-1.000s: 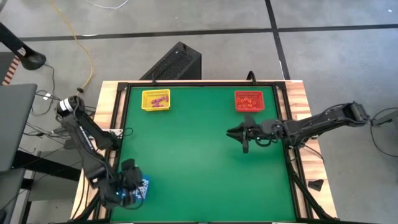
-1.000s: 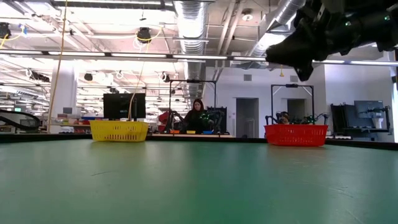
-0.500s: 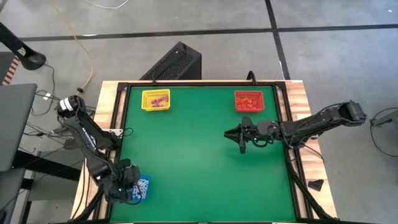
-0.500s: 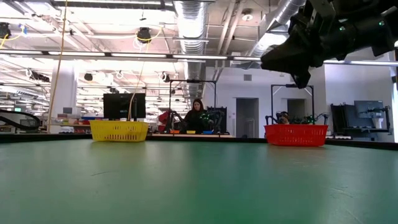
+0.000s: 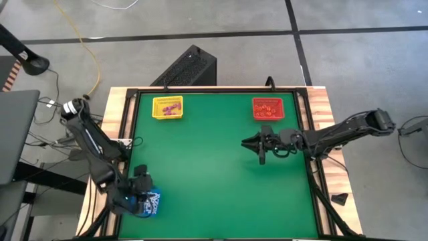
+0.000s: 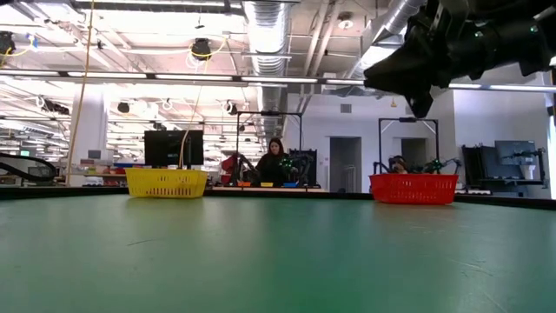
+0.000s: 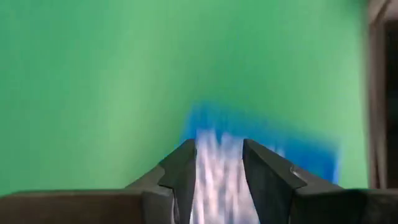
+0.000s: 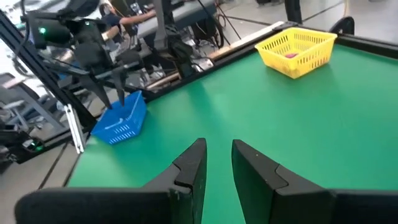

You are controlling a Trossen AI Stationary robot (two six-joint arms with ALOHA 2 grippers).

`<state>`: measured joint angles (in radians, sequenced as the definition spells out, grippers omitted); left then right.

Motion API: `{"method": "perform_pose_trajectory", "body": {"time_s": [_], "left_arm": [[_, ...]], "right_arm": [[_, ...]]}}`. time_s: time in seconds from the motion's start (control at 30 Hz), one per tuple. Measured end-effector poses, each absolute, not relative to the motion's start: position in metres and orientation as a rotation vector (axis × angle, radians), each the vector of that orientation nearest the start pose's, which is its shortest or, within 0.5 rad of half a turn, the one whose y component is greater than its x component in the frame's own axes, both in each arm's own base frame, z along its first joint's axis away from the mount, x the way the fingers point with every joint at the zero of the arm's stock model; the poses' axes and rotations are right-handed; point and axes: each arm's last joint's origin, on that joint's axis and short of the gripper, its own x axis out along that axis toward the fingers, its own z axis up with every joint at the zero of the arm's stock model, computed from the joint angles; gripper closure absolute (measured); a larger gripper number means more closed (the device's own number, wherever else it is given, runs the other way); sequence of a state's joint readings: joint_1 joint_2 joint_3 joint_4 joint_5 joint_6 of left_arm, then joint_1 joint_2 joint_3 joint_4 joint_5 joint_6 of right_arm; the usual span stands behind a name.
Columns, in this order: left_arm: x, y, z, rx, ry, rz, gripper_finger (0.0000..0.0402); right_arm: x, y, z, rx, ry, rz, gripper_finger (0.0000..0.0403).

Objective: Sort Halloween decoration
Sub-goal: Return to Home Position

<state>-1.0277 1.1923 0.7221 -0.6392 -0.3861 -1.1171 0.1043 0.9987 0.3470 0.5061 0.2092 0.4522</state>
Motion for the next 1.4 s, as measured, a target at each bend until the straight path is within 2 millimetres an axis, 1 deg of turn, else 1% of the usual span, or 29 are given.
{"method": "perform_pose_trajectory", "body": {"time_s": [0.1,0.13,0.2,0.3,0.37,0.4,0.47,0.53,0.6,0.67,0.73,0.87,1.0,1.07,1.17,1.3,1.4], "left_arm": [[0.134,-0.17,0.229,-0.147,0.654,-0.011,0.0281],[0.142,-0.168,0.236,-0.095,0.576,-0.004,0.0281],[0.16,-0.157,0.245,0.005,0.506,0.005,0.0281],[0.191,-0.132,0.252,0.116,0.471,-0.001,0.0281],[0.202,-0.112,0.261,0.179,0.438,-0.031,0.0281],[0.203,-0.101,0.267,0.186,0.427,-0.05,0.028],[0.195,-0.079,0.276,0.167,0.445,-0.077,0.028],[0.176,-0.06,0.281,0.121,0.466,-0.061,0.028],[0.155,-0.046,0.28,0.064,0.413,-0.015,0.028],[0.134,-0.037,0.273,0.022,0.334,0.036,0.028],[0.116,-0.03,0.261,-0.031,0.256,0.075,0.028],[0.092,-0.021,0.24,-0.128,0.088,0.087,0.028],[0.079,-0.016,0.224,-0.146,-0.004,0.083,0.028],[0.076,-0.015,0.217,-0.148,-0.032,0.082,0.028],[0.079,-0.016,0.208,-0.122,-0.006,0.087,0.0281],[0.084,-0.018,0.199,-0.109,0.021,0.08,0.0281],[0.085,-0.019,0.194,-0.11,0.035,0.061,0.0281]], "right_arm": [[0.199,0.015,0.217,0.426,0.088,-0.117,0.0294],[0.197,0.015,0.22,0.415,0.078,-0.099,0.0294],[0.192,0.016,0.226,0.372,0.056,-0.065,0.0294],[0.18,0.014,0.235,0.307,0.03,-0.053,0.0294],[0.169,0.012,0.24,0.267,0.027,-0.065,0.0294],[0.162,0.01,0.243,0.252,0.023,-0.073,0.0294],[0.149,0.006,0.247,0.234,0.019,-0.091,0.0294],[0.138,0.003,0.248,0.234,0.02,-0.107,0.0294],[0.131,0.001,0.248,0.23,0.028,-0.121,0.0294],[0.125,-0.001,0.245,0.219,0.013,-0.136,0.0294],[0.12,-0.003,0.24,0.209,0.001,-0.153,0.0294],[0.115,-0.008,0.23,0.206,-0.001,-0.195,0.0294],[0.112,-0.013,0.217,0.228,0.044,-0.237,0.0294],[0.112,-0.014,0.208,0.253,0.075,-0.253,0.0294],[0.112,-0.014,0.199,0.263,0.1,-0.256,0.0294],[0.107,-0.014,0.185,0.277,0.175,-0.268,0.0294],[0.104,-0.014,0.181,0.277,0.149,-0.27,0.0294]]}}
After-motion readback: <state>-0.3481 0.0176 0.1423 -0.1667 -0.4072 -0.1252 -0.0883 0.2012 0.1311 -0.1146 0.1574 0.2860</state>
